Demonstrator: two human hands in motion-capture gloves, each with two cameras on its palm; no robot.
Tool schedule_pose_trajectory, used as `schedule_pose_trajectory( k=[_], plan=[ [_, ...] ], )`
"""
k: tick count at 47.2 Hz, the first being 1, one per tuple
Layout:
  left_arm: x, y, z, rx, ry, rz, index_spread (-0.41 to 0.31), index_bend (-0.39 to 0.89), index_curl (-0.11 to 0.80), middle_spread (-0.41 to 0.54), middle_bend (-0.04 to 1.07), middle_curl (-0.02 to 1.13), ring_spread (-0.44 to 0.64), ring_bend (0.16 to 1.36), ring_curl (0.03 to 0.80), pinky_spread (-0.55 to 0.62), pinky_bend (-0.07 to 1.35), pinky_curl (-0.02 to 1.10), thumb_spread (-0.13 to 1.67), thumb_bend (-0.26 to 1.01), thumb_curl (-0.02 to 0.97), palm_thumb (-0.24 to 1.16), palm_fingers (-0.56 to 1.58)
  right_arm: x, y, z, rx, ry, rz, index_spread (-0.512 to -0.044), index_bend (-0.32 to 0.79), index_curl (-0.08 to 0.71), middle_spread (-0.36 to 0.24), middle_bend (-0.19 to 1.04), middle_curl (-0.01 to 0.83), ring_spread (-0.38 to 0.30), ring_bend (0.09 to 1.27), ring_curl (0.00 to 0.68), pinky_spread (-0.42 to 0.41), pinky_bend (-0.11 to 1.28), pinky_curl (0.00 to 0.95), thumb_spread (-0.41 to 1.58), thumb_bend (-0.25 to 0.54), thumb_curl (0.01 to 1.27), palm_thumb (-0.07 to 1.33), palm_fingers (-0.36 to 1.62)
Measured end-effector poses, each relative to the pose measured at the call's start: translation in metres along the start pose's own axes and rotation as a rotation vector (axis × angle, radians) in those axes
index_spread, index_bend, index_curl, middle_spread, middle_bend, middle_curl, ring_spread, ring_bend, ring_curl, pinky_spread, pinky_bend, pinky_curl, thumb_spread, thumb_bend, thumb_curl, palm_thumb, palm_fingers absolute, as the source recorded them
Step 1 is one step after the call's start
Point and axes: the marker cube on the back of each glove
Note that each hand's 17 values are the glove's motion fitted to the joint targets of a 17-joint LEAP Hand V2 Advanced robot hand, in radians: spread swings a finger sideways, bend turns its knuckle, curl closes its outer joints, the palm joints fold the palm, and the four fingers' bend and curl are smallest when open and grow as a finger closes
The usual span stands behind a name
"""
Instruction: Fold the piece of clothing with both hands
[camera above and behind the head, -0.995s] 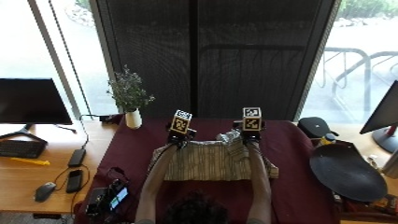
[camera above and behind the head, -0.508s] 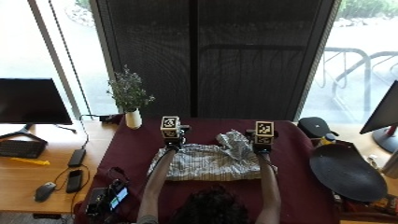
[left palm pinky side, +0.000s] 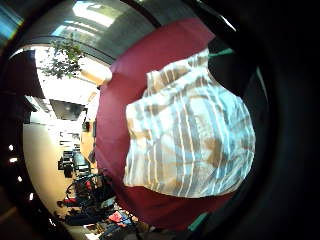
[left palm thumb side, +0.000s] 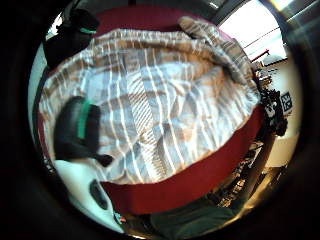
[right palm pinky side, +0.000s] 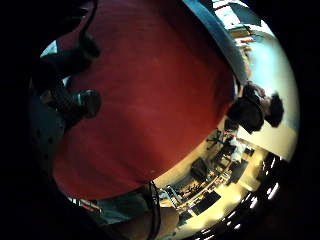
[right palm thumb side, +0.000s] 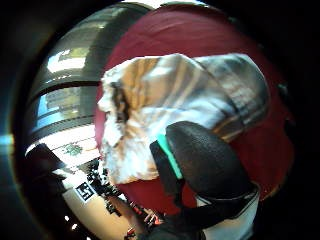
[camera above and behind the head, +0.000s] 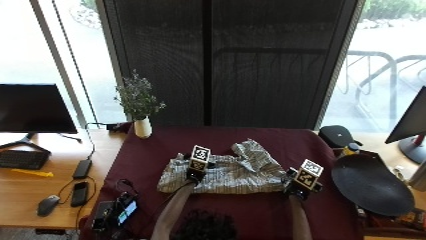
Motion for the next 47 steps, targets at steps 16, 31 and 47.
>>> schedule_pose_trajectory(
  k=[16, 31, 47],
  plan=[
    [0.024, 0.034, 0.082, -0.329, 0.369, -0.037, -0.129, 0.13, 0.334, -0.065, 0.13, 0.40, 0.06, 0.46, 0.392, 0.15, 0.39, 0.46, 1.36, -0.08, 0.245, 0.40, 0.39, -0.040, -0.015, 0.024, -0.056, -0.132, -0.078, -0.316, -0.10, 0.036, 0.028, 0.20, 0.323, -0.072, 0.98, 0.489, -0.060, 1.01, 0.434, 1.23, -0.016, 0.27, 0.37, 0.59],
    [0.020, 0.040, 0.082, -0.391, 0.366, -0.051, -0.098, 0.17, 0.368, 0.049, 0.17, 0.36, 0.24, 0.44, 0.350, 0.31, 0.39, 0.44, 1.45, -0.02, 0.168, 0.12, 0.28, -0.064, 0.013, 0.003, -0.030, -0.416, -0.183, -0.274, 0.50, 0.180, 0.038, 0.13, 0.292, -0.129, 0.79, 0.393, -0.130, 0.83, 0.349, 1.18, 0.134, 0.37, 0.78, 0.91],
    [-0.029, -0.004, 0.011, -0.157, 0.381, -0.106, -0.096, 0.17, 0.391, 0.054, 0.17, 0.35, 0.25, 0.47, 0.343, 0.31, 0.42, 0.43, 1.45, 0.00, 0.179, 0.11, 0.37, -0.136, 0.004, -0.055, 0.291, -0.840, -0.329, -0.233, 0.32, 0.311, -0.135, 0.18, 0.389, -0.234, 0.61, 0.389, -0.276, 0.65, 0.337, 0.76, 0.094, 0.52, 1.04, 1.13]
  ],
)
